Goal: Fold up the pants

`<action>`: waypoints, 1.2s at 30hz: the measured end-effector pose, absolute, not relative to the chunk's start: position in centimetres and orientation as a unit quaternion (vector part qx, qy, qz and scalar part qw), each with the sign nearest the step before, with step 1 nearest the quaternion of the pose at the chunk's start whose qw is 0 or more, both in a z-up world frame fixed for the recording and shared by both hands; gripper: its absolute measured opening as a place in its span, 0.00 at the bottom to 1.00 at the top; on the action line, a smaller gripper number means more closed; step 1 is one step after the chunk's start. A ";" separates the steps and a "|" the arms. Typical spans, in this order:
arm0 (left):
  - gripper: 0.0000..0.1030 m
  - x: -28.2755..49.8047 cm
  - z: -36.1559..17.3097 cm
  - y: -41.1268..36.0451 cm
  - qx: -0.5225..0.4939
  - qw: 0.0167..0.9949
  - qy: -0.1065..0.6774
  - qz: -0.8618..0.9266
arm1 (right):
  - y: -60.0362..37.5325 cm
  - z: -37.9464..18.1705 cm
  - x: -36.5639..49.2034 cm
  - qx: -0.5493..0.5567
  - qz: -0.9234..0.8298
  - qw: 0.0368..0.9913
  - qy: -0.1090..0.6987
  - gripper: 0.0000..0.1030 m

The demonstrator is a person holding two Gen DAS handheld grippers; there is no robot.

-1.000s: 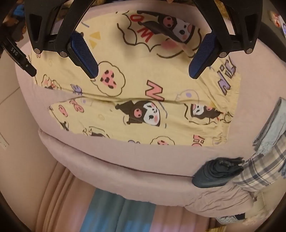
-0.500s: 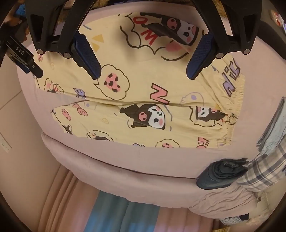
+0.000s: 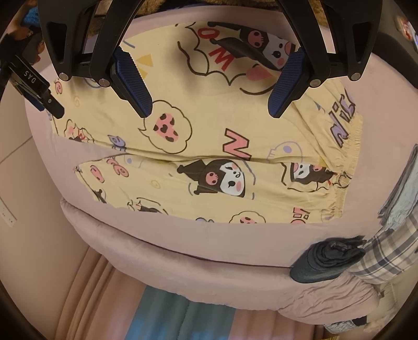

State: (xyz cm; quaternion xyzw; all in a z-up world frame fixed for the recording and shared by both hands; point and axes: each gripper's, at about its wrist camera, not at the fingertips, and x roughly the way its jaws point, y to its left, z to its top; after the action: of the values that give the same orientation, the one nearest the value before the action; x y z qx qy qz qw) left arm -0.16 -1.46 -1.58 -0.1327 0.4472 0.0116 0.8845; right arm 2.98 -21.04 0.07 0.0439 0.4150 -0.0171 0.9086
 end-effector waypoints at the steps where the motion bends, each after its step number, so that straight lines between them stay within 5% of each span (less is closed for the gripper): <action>1: 0.88 -0.2 -1.6 -1.5 -0.131 0.884 0.448 0.013 | -21.1 0.1 3.0 0.045 -0.016 0.909 0.415 0.93; 36: 0.88 -0.5 -1.9 -2.9 -0.097 0.881 0.462 0.013 | -18.4 -0.2 2.7 0.029 0.044 0.904 0.424 0.91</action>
State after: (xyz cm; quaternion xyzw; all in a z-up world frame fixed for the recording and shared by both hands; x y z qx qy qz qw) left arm -0.52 -2.94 -1.87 -0.0975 0.4623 0.0128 0.8813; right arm 2.74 -18.43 -0.18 0.0287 0.4236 0.0442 0.9043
